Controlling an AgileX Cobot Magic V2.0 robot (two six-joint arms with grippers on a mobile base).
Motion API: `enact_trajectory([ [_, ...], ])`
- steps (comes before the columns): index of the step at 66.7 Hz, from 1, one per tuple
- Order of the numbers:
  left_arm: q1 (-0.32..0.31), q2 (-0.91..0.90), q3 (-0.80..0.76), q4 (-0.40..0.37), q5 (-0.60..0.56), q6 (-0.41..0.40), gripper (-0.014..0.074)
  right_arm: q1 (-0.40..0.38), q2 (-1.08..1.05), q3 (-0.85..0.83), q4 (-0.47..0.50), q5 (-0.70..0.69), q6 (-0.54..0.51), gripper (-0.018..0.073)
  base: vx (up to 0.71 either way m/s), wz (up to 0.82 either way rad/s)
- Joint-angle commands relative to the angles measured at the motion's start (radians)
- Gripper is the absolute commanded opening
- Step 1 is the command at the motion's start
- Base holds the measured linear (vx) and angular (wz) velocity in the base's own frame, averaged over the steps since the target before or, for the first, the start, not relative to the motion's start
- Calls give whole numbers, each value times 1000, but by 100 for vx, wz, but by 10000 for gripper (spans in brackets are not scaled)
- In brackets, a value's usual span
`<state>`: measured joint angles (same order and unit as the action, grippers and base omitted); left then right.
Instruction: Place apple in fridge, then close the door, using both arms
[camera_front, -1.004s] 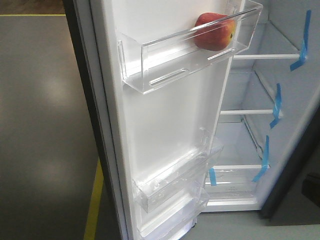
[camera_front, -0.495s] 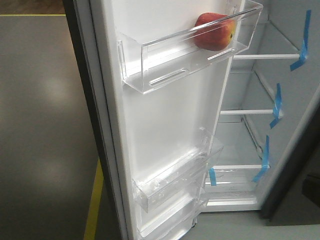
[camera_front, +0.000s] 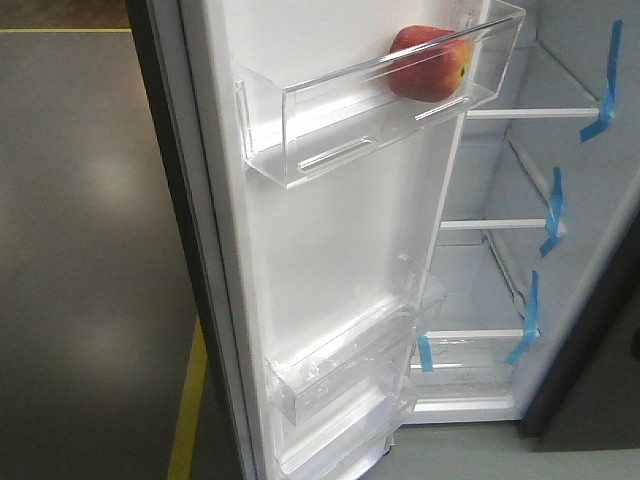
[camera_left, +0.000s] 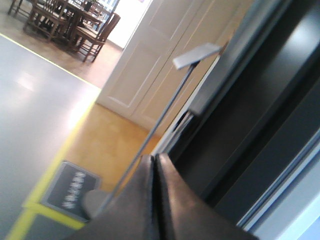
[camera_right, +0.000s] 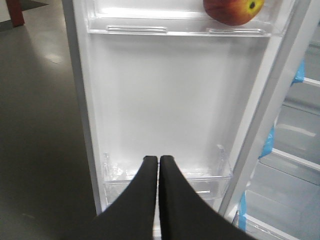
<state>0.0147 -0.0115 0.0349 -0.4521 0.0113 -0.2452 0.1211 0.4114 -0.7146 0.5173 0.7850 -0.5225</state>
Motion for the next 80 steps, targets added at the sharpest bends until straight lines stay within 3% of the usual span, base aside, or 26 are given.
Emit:
enact_trajectory([
  [1, -3, -16, 16, -114, -98, -6, -6, -1, 11, -24, -29, -74, 54, -5, 0, 0],
  [27, -3, -16, 12, -144, -151, -9, -6, -1, -40, -24, -67, -60, 140, -5, 0, 0],
  [41, -4, -16, -26, -176, -258, -177, -6, -1, -126, -24, -77, -48, 192, -5, 0, 0],
  [60, -4, 29, -273, 8, -165, -187, -6, -1, -133, -24, -76, -32, 192, -5, 0, 0],
  [80, -6, 303, -500, 12, -100, -185, 1, -1, -133, -24, -72, -21, 191, -5, 0, 0],
])
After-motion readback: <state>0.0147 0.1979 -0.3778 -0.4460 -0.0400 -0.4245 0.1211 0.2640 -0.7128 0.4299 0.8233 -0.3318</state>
